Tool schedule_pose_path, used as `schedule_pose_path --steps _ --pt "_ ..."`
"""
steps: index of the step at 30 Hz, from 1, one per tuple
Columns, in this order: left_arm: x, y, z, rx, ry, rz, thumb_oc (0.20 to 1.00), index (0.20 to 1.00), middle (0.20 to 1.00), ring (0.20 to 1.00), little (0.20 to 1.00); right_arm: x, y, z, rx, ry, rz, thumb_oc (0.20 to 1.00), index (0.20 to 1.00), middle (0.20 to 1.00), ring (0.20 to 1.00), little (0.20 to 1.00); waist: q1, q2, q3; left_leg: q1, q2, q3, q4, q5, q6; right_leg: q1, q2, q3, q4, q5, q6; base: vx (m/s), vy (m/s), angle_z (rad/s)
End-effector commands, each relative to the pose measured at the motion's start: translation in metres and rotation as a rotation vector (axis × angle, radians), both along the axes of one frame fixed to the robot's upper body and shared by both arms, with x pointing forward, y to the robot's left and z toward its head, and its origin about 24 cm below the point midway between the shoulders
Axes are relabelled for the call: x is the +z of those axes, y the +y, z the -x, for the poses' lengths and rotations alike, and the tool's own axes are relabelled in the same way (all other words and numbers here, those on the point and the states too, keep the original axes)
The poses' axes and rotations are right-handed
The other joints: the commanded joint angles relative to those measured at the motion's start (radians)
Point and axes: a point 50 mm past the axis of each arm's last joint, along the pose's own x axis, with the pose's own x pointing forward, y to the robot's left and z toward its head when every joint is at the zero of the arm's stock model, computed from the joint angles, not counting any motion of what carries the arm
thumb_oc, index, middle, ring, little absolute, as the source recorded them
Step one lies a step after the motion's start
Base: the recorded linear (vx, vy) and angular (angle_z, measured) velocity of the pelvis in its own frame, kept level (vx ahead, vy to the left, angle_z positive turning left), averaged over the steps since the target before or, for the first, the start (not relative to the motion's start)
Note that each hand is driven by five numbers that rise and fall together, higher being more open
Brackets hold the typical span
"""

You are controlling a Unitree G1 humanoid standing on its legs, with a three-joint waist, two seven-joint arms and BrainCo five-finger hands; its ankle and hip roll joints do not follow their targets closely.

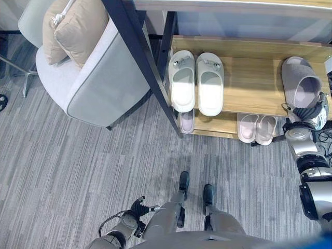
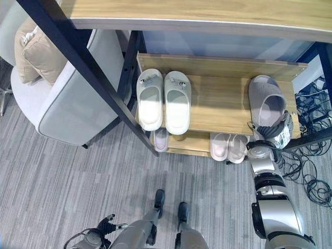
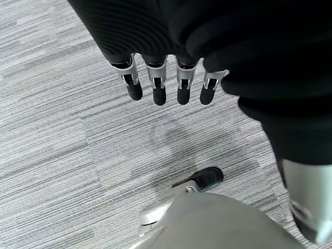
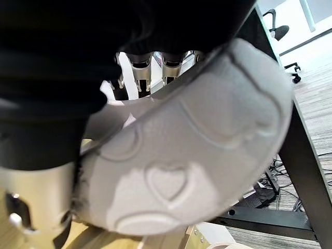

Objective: Arrange the slippers neatly on the shoe rack.

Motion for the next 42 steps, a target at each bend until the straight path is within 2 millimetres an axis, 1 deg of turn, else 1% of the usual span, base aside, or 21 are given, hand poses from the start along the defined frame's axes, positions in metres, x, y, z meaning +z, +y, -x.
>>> schedule_pose_path --steps 1,2,3,8,11,16,18,19,21,24,26,31,34,37,38,39,40,41,42 --pt "-0.001 -0.001 -0.003 0.016 0.020 -0.029 1.000 1.000 1.000 1.000 1.000 0.024 0.005 -0.013 0.087 -0.017 0.088 0.915 0.915 0.915 0.915 0.915 0.020 -0.032 -0.010 0.041 0.064 0.062 0.006 -0.106 -0.055 -0.039 -0.133 0.002 0.005 0.060 0.121 0.00 0.000 0.00" --pt "0.000 0.000 -0.005 0.019 0.014 -0.032 1.000 1.000 1.000 1.000 1.000 0.029 0.008 -0.016 0.102 -0.013 0.106 0.435 0.435 0.435 0.435 0.435 0.019 -0.035 -0.008 0.040 0.065 0.063 0.006 -0.105 -0.055 -0.040 -0.133 0.003 0.005 0.061 0.121 0.00 0.000 0.00" --pt "0.000 0.000 -0.006 0.017 0.010 -0.031 1.000 1.000 1.000 1.000 1.000 0.029 0.009 -0.018 0.111 0.010 0.119 0.206 0.206 0.206 0.206 0.206 0.019 -0.037 -0.007 0.041 0.066 0.065 0.006 -0.105 -0.055 -0.039 -0.132 0.003 0.005 0.061 0.121 0.00 0.000 0.00" --pt "0.001 -0.001 -0.009 0.017 0.002 -0.033 1.000 1.000 1.000 1.000 1.000 0.026 0.015 -0.022 0.132 0.048 0.142 0.200 0.200 0.200 0.200 0.200 0.018 -0.044 -0.004 0.045 0.070 0.067 0.006 -0.106 -0.055 -0.035 -0.130 0.000 0.005 0.060 0.120 0.01 -0.001 -0.02" --pt "0.001 -0.001 -0.010 0.020 0.003 -0.034 1.000 1.000 1.000 1.000 1.000 0.020 0.019 -0.020 0.140 0.063 0.156 0.200 0.200 0.200 0.200 0.200 0.015 -0.047 -0.003 0.050 0.071 0.067 0.006 -0.109 -0.054 -0.031 -0.129 0.000 0.005 0.058 0.119 0.00 0.000 0.00" --pt "0.003 -0.004 -0.015 0.013 -0.006 -0.034 1.000 1.000 1.000 1.000 1.000 0.012 0.027 -0.011 0.154 0.038 0.191 0.200 0.200 0.200 0.200 0.200 0.004 -0.054 -0.002 0.066 0.074 0.072 0.006 -0.121 -0.050 -0.018 -0.127 0.003 0.005 0.052 0.118 0.00 0.000 0.00" --pt "0.002 -0.006 -0.015 0.015 -0.003 -0.031 1.000 1.000 1.000 1.000 1.000 0.015 0.034 -0.008 0.181 0.000 0.214 0.200 0.200 0.200 0.200 0.200 0.001 -0.054 -0.004 0.074 0.075 0.074 0.006 -0.125 -0.049 -0.013 -0.127 0.005 0.005 0.048 0.118 0.00 0.000 0.00" --pt "0.003 -0.007 -0.016 0.012 -0.006 -0.026 1.000 1.000 1.000 1.000 1.000 0.015 0.041 -0.001 0.197 -0.061 0.205 0.200 0.200 0.200 0.200 0.200 -0.004 -0.056 -0.006 0.084 0.076 0.077 0.006 -0.131 -0.046 -0.004 -0.127 0.008 0.005 0.045 0.118 0.00 0.000 0.00" --pt "0.002 -0.009 -0.014 0.008 -0.002 -0.025 1.000 1.000 1.000 1.000 1.000 0.011 0.048 0.008 0.220 -0.106 0.193 0.200 0.200 0.200 0.200 0.200 -0.010 -0.058 -0.015 0.104 0.078 0.080 0.006 -0.140 -0.042 0.014 -0.126 0.010 0.005 0.037 0.117 0.03 -0.001 0.04" --pt "0.000 -0.008 -0.008 0.002 0.014 -0.029 1.000 1.000 1.000 1.000 1.000 0.005 0.050 0.018 0.235 -0.116 0.191 0.200 0.200 0.200 0.200 0.200 -0.013 -0.062 -0.027 0.132 0.080 0.085 0.006 -0.152 -0.039 0.041 -0.127 0.009 0.005 0.030 0.117 0.04 -0.002 -0.01" --pt "-0.002 -0.005 -0.002 0.007 0.031 -0.035 1.000 1.000 1.000 1.000 1.000 0.001 0.053 0.030 0.264 -0.139 0.171 0.200 0.200 0.200 0.200 0.200 -0.018 -0.069 -0.044 0.171 0.083 0.090 0.006 -0.166 -0.034 0.078 -0.126 0.009 0.005 0.017 0.117 0.06 -0.007 -0.09" --pt "-0.006 -0.002 0.013 0.005 0.070 -0.042 1.000 1.000 1.000 1.000 1.000 -0.021 0.055 0.052 0.311 -0.102 0.124 0.200 0.200 0.200 0.200 0.200 -0.027 -0.078 -0.073 0.234 0.085 0.098 0.006 -0.184 -0.035 0.139 -0.125 0.005 0.005 0.001 0.117 0.04 -0.001 -0.08" --pt "-0.007 0.005 0.021 0.033 0.085 -0.052 1.000 1.000 1.000 1.000 1.000 -0.033 0.060 0.064 0.361 -0.077 0.093 0.200 0.200 0.200 0.200 0.200 -0.030 -0.086 -0.085 0.276 0.088 0.101 0.006 -0.202 -0.033 0.174 -0.119 0.009 0.005 -0.014 0.117 0.05 -0.010 0.02" --pt "-0.005 0.016 0.021 0.076 0.066 -0.073 1.000 1.000 1.000 1.000 1.000 -0.035 0.070 0.071 0.441 -0.071 0.088 0.200 0.200 0.200 0.200 0.200 -0.037 -0.087 -0.044 0.312 0.100 0.110 0.006 -0.207 -0.018 0.155 -0.113 0.030 0.100 -0.043 0.107 -0.06 0.016 -0.11" --pt "-0.002 0.020 0.015 0.105 0.041 -0.081 1.000 1.000 1.000 1.000 1.000 -0.035 0.076 0.072 0.476 -0.081 0.078 0.200 0.200 0.200 0.200 0.200 -0.039 -0.088 -0.001 0.330 0.108 0.123 0.018 -0.199 -0.005 0.119 -0.110 0.050 0.171 -0.066 0.103 -0.19 0.029 -0.05" --pt "0.000 0.023 0.010 0.122 0.020 -0.085 1.000 1.000 1.000 1.000 1.000 -0.035 0.077 0.073 0.487 -0.092 0.069 0.200 0.200 0.200 0.200 0.200 -0.042 -0.093 0.028 0.303 0.106 0.126 0.076 -0.212 0.002 0.099 -0.113 0.055 0.205 -0.069 0.100 -0.17 0.024 -0.25" --pt "0.000 0.023 0.010 0.122 0.019 -0.085 1.000 1.000 1.000 1.000 1.000 -0.034 0.077 0.073 0.487 -0.093 0.069 0.200 0.200 0.200 0.200 0.200 -0.041 -0.095 0.027 0.295 0.105 0.127 0.089 -0.219 0.002 0.093 -0.115 0.057 0.212 -0.072 0.100 -0.43 0.031 -0.17" --pt "0.009 0.034 -0.002 0.165 -0.083 -0.042 1.000 1.000 1.000 1.000 1.000 -0.036 0.067 0.081 0.454 -0.106 0.047 0.200 0.200 0.200 0.200 0.200 -0.030 -0.094 0.114 0.108 0.081 0.101 0.307 -0.255 0.008 -0.021 -0.135 0.060 0.341 -0.085 0.092 -0.43 0.044 -0.07" --pt "0.009 0.035 0.002 0.142 -0.107 -0.091 1.000 1.000 1.000 1.000 1.000 -0.040 0.066 0.085 0.436 -0.126 0.013 0.200 0.200 0.200 0.200 0.200 -0.029 -0.086 0.111 0.023 0.070 0.075 0.372 -0.269 0.008 -0.096 -0.138 0.058 0.409 -0.095 0.087 -0.44 0.042 0.20"
